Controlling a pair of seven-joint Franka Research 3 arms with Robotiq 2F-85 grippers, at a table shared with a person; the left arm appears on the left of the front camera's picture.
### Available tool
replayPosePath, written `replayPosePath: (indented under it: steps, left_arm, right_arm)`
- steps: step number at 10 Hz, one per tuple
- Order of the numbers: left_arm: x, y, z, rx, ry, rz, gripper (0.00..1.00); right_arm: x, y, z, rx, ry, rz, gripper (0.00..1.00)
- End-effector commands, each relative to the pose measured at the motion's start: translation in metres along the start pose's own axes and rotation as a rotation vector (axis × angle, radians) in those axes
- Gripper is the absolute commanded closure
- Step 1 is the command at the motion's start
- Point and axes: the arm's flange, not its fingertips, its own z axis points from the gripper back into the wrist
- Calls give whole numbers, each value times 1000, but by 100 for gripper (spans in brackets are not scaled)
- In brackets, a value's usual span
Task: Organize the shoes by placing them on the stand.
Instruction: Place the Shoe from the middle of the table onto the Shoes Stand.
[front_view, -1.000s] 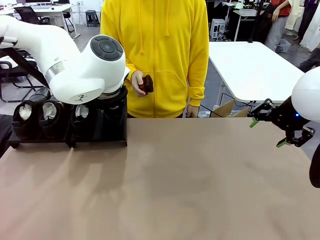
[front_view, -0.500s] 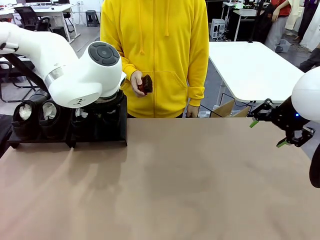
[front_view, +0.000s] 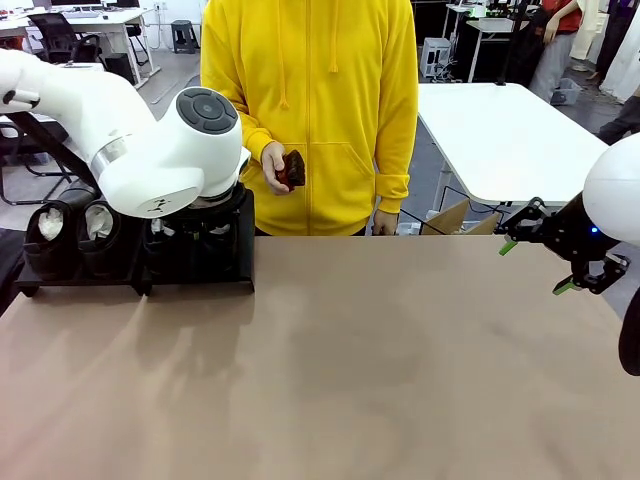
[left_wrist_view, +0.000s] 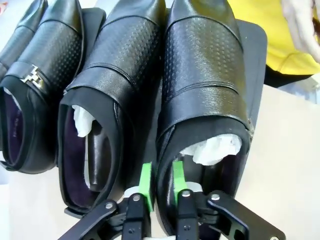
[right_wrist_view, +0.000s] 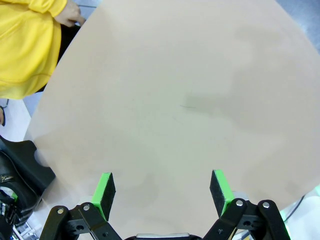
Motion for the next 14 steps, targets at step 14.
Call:
replayPosePath:
  steps: [14]
  left_arm:
    - [-3, 16, 93, -35, -83, 23, 0]
  right_arm:
    - [2, -1, -1, 17, 2, 16, 0]
